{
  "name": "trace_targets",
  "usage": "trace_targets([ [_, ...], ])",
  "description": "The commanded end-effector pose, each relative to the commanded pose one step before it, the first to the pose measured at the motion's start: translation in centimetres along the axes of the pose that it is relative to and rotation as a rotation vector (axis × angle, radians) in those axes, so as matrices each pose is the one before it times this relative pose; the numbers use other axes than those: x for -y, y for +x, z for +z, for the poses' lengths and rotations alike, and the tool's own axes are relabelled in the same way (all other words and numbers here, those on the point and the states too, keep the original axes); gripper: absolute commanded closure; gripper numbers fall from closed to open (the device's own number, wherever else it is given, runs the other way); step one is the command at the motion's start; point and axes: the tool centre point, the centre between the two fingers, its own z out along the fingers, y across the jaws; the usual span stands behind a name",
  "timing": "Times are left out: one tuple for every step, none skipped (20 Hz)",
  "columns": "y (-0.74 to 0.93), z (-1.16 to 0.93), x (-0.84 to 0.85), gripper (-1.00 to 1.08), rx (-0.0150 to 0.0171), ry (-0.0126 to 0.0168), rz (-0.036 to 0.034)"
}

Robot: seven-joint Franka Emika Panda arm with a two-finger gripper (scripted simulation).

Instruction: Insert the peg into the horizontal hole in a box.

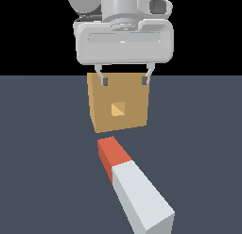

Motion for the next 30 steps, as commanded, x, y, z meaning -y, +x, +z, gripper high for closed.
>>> trace_targets([
  [-0.001,0.001,-0.001,-0.92,0.00000,0.00000,0.00000],
  [-0.040,0.009,0.004,-0.92,0.00000,0.00000,0.00000],
  [-0.014,0.032,0.008,-0.92,-0.00006,0.00006,-0.00169],
  [-0.078,0.053,0.015,-0.92,-0.00009,0.00010,-0.00195],
  [-0.102,0.075,0.020,-0.92,-0.00013,0.00014,-0.00284],
  [-0.131,0.096,0.026,-0.92,-0.00017,0.00018,-0.00365],
  [-0.163,0.118,0.031,-0.92,-0.00021,0.00022,-0.00441],
  [-0.191,0.139,0.037,-0.92,-0.00024,0.00026,-0.00525],
  [-0.218,0.161,0.042,-0.92,-0.00028,0.00030,-0.00608],
  [-0.250,0.182,0.047,-0.92,-0.00032,0.00034,-0.00685],
  [-0.280,0.204,0.053,-0.92,-0.00036,0.00038,-0.00766],
  [-0.310,0.226,0.058,-0.92,-0.00040,0.00043,-0.00847],
  [-0.338,0.248,0.063,-0.92,-0.00044,0.00047,-0.00931],
  [-0.369,0.269,0.068,-0.92,-0.00048,0.00051,-0.01011],
  [-0.399,0.291,0.072,-0.92,-0.00051,0.00055,-0.01094],
  [-0.430,0.314,0.077,-0.92,-0.00055,0.00059,-0.01175],
  [-0.460,0.336,0.081,-0.92,-0.00059,0.00064,-0.01259],
  [-0.491,0.359,0.086,-0.92,-0.00064,0.00068,-0.01344],
  [-0.523,0.382,0.090,-0.92,-0.00068,0.00073,-0.01429],
  [-0.556,0.406,0.094,-0.92,-0.00072,0.00077,-0.01516],
  [-0.585,0.428,0.096,-0.92,-0.00076,0.00081,-0.01596],
  [-0.593,0.433,0.096,-0.92,-0.00077,0.00083,-0.01613],
  [-0.597,0.436,0.094,-0.92,-0.00077,0.00083,-0.01624],
  [-0.602,0.440,0.093,-0.92,-0.00078,0.00084,-0.01634],
  [-0.607,0.443,0.092,-0.92,-0.00078,0.00085,-0.01646],
  [-0.612,0.447,0.090,-0.92,-0.00078,0.00086,-0.01660],
  [-0.609,0.444,0.086,-0.92,-0.00077,0.00086,-0.01649],
  [-0.585,0.425,0.079,-0.92,-0.00073,0.00083,-0.01580],
  [-0.559,0.406,0.072,-0.92,-0.00069,0.00080,-0.01508],
  [-0.531,0.386,0.067,-0.92,-0.00065,0.00077,-0.01435],
])
